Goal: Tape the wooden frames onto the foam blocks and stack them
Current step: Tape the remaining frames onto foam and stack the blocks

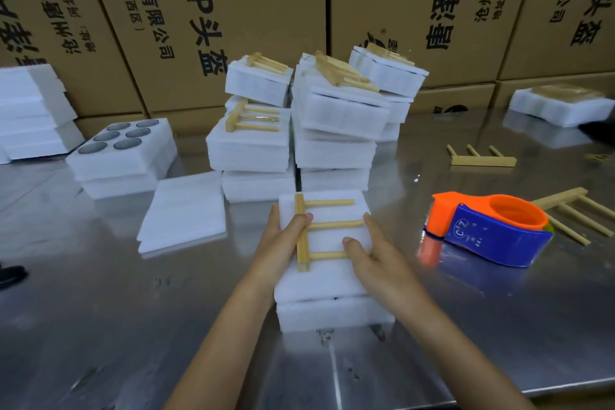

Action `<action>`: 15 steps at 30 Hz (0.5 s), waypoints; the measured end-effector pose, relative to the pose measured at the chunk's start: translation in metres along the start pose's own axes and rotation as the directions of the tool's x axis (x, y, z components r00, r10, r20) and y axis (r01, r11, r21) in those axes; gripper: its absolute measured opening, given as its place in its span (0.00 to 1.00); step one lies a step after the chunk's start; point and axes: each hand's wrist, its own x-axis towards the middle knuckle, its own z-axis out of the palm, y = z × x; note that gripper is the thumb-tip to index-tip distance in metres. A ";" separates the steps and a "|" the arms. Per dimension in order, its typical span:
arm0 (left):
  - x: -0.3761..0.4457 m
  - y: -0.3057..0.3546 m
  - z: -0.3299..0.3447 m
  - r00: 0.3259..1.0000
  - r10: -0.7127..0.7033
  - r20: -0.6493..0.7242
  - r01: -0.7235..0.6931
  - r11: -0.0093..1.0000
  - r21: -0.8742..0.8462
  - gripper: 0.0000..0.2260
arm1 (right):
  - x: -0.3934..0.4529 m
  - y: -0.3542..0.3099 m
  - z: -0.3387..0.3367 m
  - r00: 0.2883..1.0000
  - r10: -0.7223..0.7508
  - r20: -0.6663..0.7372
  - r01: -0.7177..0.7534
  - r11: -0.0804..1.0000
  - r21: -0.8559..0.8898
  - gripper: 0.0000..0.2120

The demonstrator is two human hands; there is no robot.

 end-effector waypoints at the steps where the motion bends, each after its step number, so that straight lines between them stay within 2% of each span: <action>1: -0.002 -0.001 0.001 1.000 -0.004 0.004 0.004 1.000 -0.012 0.13 | 0.000 0.001 -0.002 1.000 0.003 -0.008 -0.003 1.000 0.003 0.31; 4: -0.006 -0.003 0.005 1.000 -0.002 -0.002 0.002 0.999 -0.040 0.11 | -0.001 0.005 -0.007 0.999 0.012 -0.035 -0.011 1.000 0.013 0.30; 7: -0.006 -0.003 0.007 1.000 -0.006 -0.011 0.006 0.998 -0.067 0.11 | -0.002 0.003 -0.011 1.000 0.028 -0.003 -0.028 0.999 0.017 0.28; 9: -0.005 -0.003 0.006 1.000 -0.006 0.008 0.006 0.998 -0.067 0.12 | -0.001 0.003 -0.020 0.999 -0.025 -0.031 0.021 0.995 -0.102 0.25; 10: -0.005 -0.003 0.005 1.000 -0.003 0.024 0.004 0.998 -0.061 0.13 | 0.001 0.003 -0.027 0.989 -0.098 -0.109 0.072 0.973 -0.220 0.22; 12: -0.005 -0.003 0.004 0.999 -0.011 0.044 0.014 0.998 -0.060 0.17 | 0.006 0.009 -0.045 0.917 -0.263 -0.300 0.129 0.907 -0.401 0.20; 15: -0.004 -0.004 0.003 0.998 -0.040 0.046 0.042 0.998 -0.051 0.29 | 0.023 0.026 -0.075 0.792 -0.344 -0.504 0.067 0.870 -0.488 0.19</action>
